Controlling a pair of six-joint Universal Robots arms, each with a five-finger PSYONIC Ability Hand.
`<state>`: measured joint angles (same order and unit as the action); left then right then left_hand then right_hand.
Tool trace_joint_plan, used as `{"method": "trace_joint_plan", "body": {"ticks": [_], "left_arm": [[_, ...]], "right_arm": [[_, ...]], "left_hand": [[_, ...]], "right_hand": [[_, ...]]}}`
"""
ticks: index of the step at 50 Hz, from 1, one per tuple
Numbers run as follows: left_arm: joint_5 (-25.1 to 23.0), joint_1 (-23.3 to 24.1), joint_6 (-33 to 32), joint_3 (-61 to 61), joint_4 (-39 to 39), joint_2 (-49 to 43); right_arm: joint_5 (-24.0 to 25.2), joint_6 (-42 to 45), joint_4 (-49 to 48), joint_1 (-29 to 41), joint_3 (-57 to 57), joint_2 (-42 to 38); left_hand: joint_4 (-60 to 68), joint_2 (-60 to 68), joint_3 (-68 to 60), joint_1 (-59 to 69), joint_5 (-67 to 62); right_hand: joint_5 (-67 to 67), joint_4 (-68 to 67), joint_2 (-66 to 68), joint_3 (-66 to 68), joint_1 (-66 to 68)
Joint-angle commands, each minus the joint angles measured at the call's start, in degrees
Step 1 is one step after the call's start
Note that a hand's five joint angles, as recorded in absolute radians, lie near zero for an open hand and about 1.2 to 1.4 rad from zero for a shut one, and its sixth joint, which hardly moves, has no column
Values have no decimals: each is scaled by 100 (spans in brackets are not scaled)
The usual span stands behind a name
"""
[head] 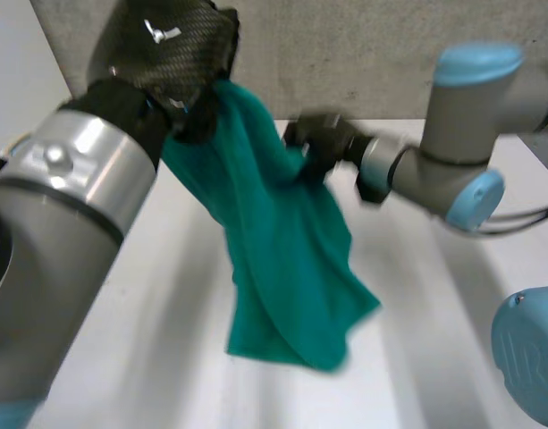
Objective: Fold the towel.
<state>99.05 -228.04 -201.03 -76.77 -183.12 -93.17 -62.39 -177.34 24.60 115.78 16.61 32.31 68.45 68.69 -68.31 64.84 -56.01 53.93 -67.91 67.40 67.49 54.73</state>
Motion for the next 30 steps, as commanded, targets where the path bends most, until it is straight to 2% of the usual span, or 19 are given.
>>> {"method": "trace_joint_plan", "body": {"ticks": [1, 6, 9, 14, 15, 19, 20, 22, 24, 25, 26, 28, 30], "left_arm": [[-106, -908, -341, 952, -802, -605], [-79, -1041, -376, 1165, -1568, -790], [-70, -1102, -376, 1077, -1797, -826], [-70, -1190, -332, 489, -1850, -870], [-70, -1199, -323, 227, -1859, -887], [-79, -1208, -306, -171, -1859, -931], [-105, -1199, -314, -694, -1868, -1053], [-106, -1199, -323, -917, -1885, -1133], [-114, -1199, -314, -1162, -1911, -1212], [-114, -1199, -314, -1217, -1920, -1239], [-114, -1199, -314, -1217, -1920, -1239], [-114, -1208, -306, -1340, -1920, -1274], [-114, -1208, -306, -1358, -1920, -1274]], "right_arm": [[-1855, -187, -850, -249, -993, 661], [-2032, -161, -1097, -258, -64, 1522], [-1997, 49, -1185, -240, 1219, 2295], [-2032, 1189, -1185, -13, 3580, 3174], [-2136, 1567, -1151, 180, 4126, 3272], [-2207, 2096, -1098, 584, 5032, 3282], [-2243, 2150, -1089, 699, 5228, 3264], [-2304, 2142, -1080, 866, 5543, 3238], [-2348, 2107, -1062, 990, 5792, 3194], [-2392, 2081, -1054, 1060, 5940, 3107], [-2392, 2080, -1053, 1061, 5942, 3106], [-2454, 2063, -1062, 1043, 5933, 2904], [-2498, 2045, -1080, 1034, 5837, 2904]], "left_hand": [[1155, 1131, -1169, 1516, -1399], [1155, 1131, -1169, 1516, -1399], [1155, 1131, -1169, 1516, -1399], [1155, 1131, -1169, 1516, -1399], [1155, 1131, -1169, 1516, -1399], [1155, 1131, -1169, 1516, -1399], [1155, 1131, -1169, 1516, -1399], [1155, 1131, -1169, 1516, -1399], [1155, 1131, -1169, 1516, -1399], [1155, 1131, -1169, 1516, -1399], [1155, 1131, -1169, 1516, -1399], [1155, 1131, -1169, 1516, -1399], [1155, 1131, -1169, 1516, -1399]], "right_hand": [[1607, -1209, 1260, 1251, 2527], [1607, -1209, 1260, 1251, 2527], [1607, -1209, 1260, 1251, 2527], [1607, -1209, 1260, 1251, 2527], [1607, -1209, 1260, 1251, 2527], [1607, -1209, 1260, 1251, 2527], [1607, -1209, 1260, 1251, 2527], [1607, -1209, 1260, 1251, 2527], [1243, -845, 896, 887, 2163], [311, 88, -37, -46, 1231], [301, 97, -46, -55, 1221], [-2647, 3045, -2994, -3003, -1727], [-3397, 3795, -3744, -3753, -2477]]}}
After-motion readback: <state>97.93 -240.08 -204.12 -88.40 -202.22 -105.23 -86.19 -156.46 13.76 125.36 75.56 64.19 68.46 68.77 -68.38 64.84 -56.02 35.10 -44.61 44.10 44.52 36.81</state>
